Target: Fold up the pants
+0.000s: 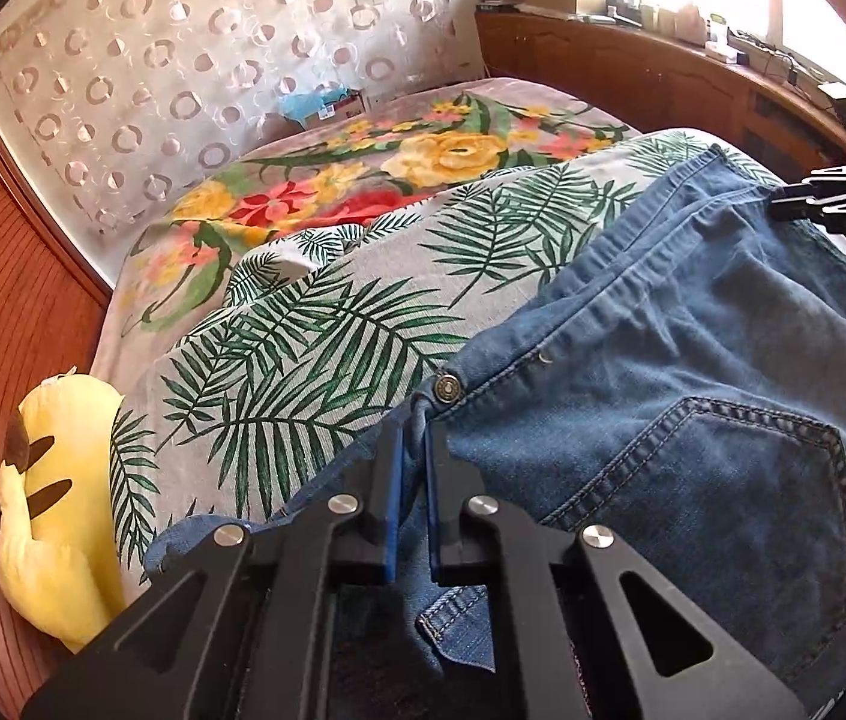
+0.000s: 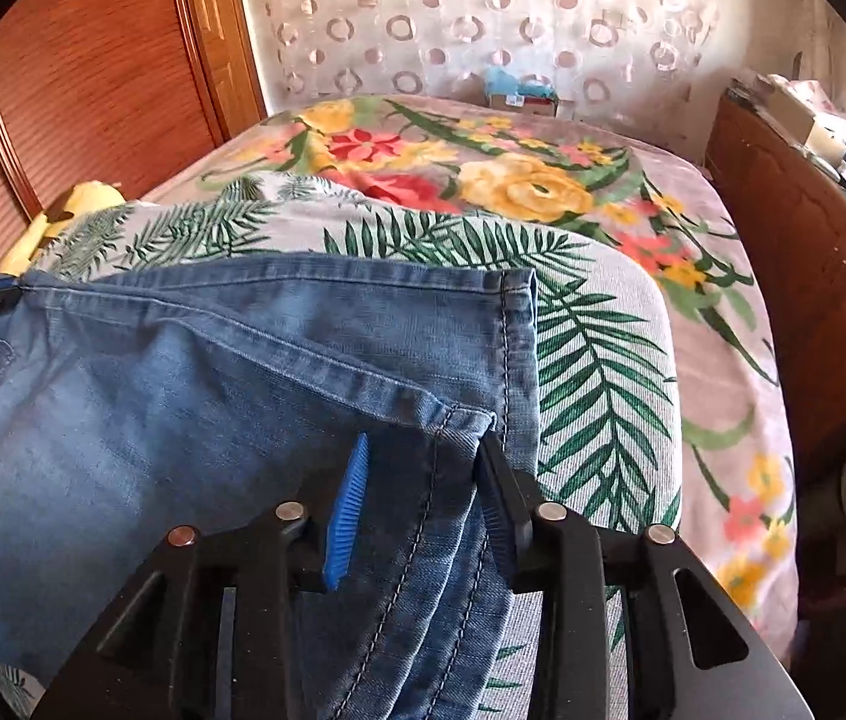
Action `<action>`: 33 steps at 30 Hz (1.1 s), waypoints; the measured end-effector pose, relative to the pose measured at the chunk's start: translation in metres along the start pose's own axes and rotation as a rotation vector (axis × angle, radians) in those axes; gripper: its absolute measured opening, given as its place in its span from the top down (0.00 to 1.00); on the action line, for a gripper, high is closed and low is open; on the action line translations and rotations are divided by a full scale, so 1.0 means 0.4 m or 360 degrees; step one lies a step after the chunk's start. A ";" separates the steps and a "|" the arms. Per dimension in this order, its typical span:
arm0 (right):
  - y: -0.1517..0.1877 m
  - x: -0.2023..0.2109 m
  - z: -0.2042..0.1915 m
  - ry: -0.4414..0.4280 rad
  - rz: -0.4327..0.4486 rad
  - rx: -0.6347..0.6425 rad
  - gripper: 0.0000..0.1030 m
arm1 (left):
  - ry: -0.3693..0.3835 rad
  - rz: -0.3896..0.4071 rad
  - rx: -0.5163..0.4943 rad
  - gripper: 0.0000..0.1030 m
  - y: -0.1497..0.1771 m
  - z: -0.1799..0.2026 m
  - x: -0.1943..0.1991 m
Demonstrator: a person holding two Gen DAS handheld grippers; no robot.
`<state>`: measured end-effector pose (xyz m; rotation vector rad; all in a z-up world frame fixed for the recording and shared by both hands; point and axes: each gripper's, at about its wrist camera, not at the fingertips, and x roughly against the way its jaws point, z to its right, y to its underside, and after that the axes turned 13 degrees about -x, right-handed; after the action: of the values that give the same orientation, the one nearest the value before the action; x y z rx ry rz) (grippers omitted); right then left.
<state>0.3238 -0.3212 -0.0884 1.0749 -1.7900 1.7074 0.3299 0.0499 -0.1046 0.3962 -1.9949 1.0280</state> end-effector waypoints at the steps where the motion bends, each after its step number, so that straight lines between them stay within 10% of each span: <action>1: -0.001 0.001 -0.002 -0.0013 -0.0002 0.0014 0.93 | -0.0003 0.0011 0.0000 0.93 -0.001 0.001 0.005; 13: -0.096 0.230 -0.018 -0.0018 0.0370 -0.0018 0.95 | -0.0113 0.0188 0.0138 0.93 -0.023 -0.065 0.084; 23: -0.119 0.075 -0.070 0.0273 0.0259 -0.0083 0.94 | -0.0051 0.0103 0.0184 0.92 -0.023 -0.039 0.017; 33: -0.073 0.148 -0.032 0.0169 0.0247 -0.0161 0.65 | 0.0074 0.0151 0.0152 0.58 -0.002 0.022 0.097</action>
<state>0.3085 -0.3207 -0.0232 0.8070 -1.9121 1.7075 0.3023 0.0461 -0.0762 0.3282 -1.9441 1.1845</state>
